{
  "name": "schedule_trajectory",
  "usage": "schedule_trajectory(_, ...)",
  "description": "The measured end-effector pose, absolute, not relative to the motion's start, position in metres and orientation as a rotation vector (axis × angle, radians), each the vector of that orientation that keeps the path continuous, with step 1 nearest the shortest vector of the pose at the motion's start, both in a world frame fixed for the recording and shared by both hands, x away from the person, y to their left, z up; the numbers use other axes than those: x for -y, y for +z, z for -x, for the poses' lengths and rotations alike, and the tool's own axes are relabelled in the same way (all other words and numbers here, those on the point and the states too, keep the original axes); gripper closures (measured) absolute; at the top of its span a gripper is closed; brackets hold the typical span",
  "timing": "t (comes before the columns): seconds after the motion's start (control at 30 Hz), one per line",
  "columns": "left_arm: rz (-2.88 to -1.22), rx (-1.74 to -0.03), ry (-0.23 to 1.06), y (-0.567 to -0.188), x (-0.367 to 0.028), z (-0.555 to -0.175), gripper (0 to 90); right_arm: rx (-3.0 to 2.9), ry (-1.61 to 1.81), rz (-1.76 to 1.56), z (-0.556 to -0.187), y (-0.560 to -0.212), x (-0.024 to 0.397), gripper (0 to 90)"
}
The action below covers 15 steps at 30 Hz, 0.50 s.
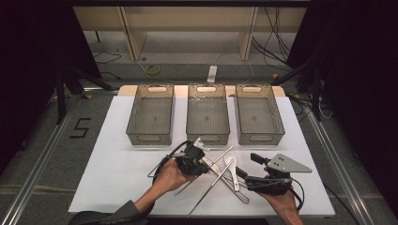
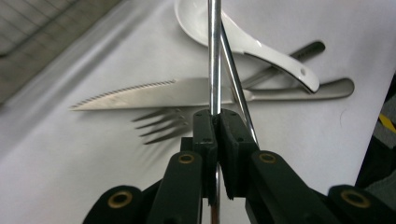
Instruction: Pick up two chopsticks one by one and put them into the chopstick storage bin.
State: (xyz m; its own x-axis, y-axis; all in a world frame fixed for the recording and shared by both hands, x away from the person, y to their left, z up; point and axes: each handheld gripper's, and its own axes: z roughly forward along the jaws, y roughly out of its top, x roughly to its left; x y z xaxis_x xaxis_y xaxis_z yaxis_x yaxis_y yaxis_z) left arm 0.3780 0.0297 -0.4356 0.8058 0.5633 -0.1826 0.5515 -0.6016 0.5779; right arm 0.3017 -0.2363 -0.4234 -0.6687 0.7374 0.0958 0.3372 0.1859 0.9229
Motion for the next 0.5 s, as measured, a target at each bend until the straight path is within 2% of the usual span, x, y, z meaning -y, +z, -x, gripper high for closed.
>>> schedule_trajectory(0.5, -2.182, -0.918, 0.114, -0.397, -0.087, -0.409, 85.1, -2.081, 1.493, -1.025, -0.302, -0.423, 0.24, 25.7)
